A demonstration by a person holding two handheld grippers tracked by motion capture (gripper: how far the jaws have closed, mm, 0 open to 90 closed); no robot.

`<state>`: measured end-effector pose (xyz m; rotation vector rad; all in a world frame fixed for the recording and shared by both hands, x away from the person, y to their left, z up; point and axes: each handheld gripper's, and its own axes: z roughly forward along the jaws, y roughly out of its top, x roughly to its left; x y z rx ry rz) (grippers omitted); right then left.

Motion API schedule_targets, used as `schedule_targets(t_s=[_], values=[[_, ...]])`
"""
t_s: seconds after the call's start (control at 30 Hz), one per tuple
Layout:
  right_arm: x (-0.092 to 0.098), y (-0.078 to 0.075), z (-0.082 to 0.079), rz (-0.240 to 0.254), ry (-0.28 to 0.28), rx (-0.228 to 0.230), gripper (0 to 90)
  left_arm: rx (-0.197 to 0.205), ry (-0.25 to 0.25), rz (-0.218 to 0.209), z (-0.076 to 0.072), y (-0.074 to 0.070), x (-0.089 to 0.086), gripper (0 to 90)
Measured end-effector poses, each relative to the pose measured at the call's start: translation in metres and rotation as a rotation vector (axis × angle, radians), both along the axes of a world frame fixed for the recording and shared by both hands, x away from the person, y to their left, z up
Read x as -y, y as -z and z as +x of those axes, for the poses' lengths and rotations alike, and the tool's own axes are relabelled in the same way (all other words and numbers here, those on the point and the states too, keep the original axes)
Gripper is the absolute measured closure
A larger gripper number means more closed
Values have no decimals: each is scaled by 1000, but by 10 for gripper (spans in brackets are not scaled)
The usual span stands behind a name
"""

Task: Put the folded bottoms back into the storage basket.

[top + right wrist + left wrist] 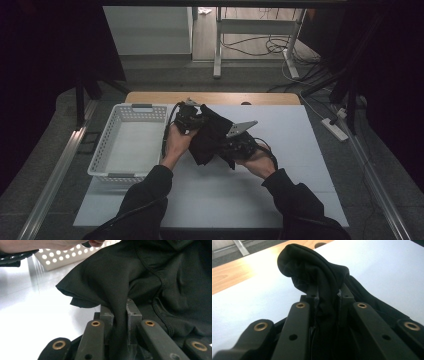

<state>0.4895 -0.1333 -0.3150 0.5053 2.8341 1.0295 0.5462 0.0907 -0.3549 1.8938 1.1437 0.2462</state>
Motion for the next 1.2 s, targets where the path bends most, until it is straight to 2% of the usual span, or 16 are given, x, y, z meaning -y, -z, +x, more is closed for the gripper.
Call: schedule_targets(t_s=[0.47,1.2], values=[[-16,-10,5,45,0,-4,807,20,-17,7,3,-19,-19,770],[-48,-18,10,84,-20,-18,807,46,-26,14,3,-37,-50,770]])
